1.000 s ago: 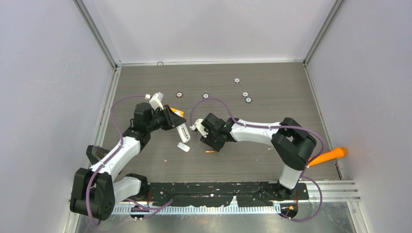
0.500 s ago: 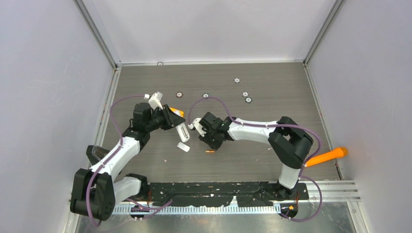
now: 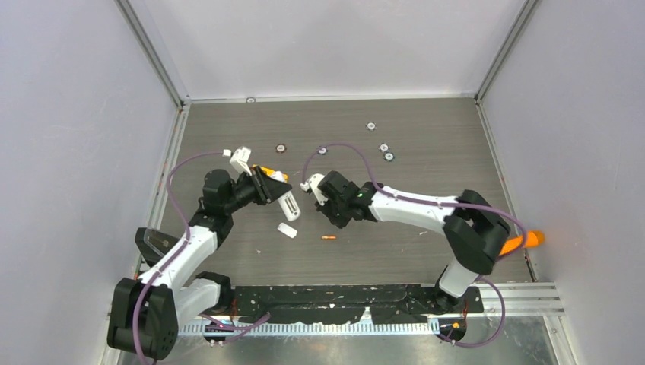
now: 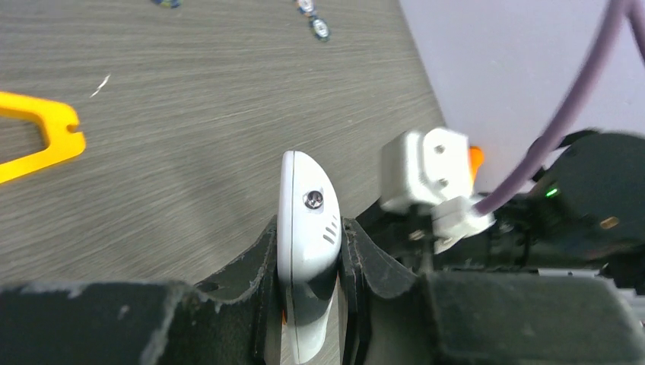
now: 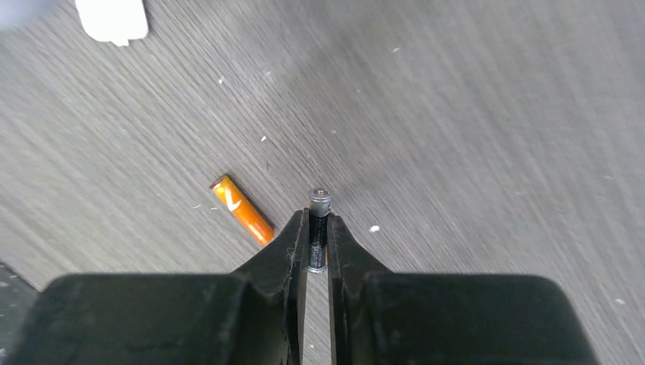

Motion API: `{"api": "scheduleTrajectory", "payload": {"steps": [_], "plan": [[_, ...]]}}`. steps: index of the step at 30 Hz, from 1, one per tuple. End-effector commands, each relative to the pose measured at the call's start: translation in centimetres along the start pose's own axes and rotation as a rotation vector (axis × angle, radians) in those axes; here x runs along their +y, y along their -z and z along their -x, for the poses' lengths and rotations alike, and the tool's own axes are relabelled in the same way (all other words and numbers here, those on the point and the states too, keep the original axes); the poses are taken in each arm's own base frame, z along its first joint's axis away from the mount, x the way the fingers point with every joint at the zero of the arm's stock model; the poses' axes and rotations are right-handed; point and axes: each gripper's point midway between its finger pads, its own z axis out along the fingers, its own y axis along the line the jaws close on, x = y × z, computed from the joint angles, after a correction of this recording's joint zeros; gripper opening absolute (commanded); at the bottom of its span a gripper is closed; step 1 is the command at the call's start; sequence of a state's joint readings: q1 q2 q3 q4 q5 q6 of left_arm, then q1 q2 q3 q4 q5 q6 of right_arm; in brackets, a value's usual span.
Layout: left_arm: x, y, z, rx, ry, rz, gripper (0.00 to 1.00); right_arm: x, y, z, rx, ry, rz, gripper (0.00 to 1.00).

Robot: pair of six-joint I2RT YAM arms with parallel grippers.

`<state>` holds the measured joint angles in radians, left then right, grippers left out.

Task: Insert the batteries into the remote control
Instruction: Pick up the battery from the center of the board, then load the battery into the remote control.

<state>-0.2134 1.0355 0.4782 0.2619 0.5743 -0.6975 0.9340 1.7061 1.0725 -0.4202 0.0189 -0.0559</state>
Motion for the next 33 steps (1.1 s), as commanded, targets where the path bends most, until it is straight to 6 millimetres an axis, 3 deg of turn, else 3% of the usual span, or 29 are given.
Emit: {"api": "scheduleTrajectory", "payload": {"steps": [1,4,9,14,18,25,33], "plan": [[-5.1,1.3,3.0,-0.149,-0.134,-0.233,0.00,-1.4,6.7,6.8,-0.323,-0.097,-0.071,0.08],[-6.4,1.9,3.3,-0.161,-0.162,-0.284,0.00,-1.5,9.8,8.8,-0.460,-0.147,-0.066,0.08],[-7.4,2.0,4.2,-0.148,-0.108,-0.280,0.00,0.0,16.0,12.3,-0.692,-0.250,0.049,0.09],[-7.4,1.6,4.8,-0.114,0.039,-0.226,0.00,1.7,19.9,15.5,-0.827,-0.302,0.148,0.09],[-7.4,1.3,5.0,-0.096,0.155,-0.197,0.00,1.5,20.1,16.8,-0.850,-0.328,0.123,0.10],[-7.2,1.1,4.7,-0.057,0.265,-0.171,0.00,2.7,20.2,18.3,-0.874,-0.302,0.144,0.11],[-6.6,0.7,4.4,-0.014,0.357,-0.115,0.00,3.5,18.8,19.1,-0.877,-0.260,0.148,0.11]]}}
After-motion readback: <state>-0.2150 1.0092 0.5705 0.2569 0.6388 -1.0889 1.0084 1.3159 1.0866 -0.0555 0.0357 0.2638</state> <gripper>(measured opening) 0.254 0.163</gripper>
